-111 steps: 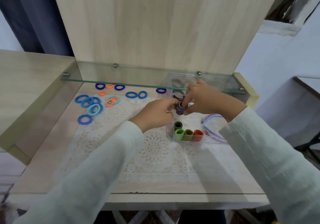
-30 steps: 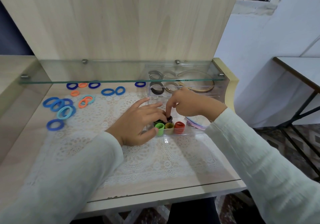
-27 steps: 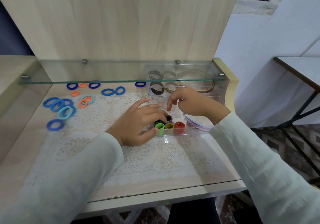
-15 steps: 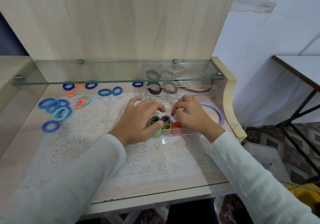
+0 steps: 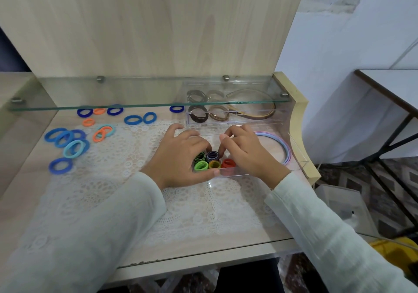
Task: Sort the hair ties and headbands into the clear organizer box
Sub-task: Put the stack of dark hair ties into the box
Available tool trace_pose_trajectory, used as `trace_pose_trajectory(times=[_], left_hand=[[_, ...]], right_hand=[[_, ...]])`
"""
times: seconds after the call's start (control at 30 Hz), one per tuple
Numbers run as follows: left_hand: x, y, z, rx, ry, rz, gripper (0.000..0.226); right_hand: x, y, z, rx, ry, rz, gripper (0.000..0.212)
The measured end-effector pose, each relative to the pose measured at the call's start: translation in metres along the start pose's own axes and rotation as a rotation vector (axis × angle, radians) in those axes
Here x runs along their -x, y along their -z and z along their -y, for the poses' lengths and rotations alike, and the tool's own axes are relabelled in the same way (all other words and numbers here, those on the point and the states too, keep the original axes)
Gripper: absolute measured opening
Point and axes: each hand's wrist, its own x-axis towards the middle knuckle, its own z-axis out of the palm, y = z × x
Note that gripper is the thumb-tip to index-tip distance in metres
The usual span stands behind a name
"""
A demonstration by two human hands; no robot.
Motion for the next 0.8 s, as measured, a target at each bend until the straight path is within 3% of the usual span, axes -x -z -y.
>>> trace_pose_trajectory(times=[0.47, 0.8], left_hand=[[-0.002, -0.0016, -0.0014, 0.003, 0.017, -0.008, 0.06], [-0.0005, -0.002, -0.0004, 0.03, 0.016, -0.006, 0.059]], right_hand=[[-0.0052, -0.0069, -0.0019, 0.041, -0.074, -0.028, 0.075], [-0.0065, -0.0071, 0.0003, 0.016, -0.081, -0.021, 0.07]])
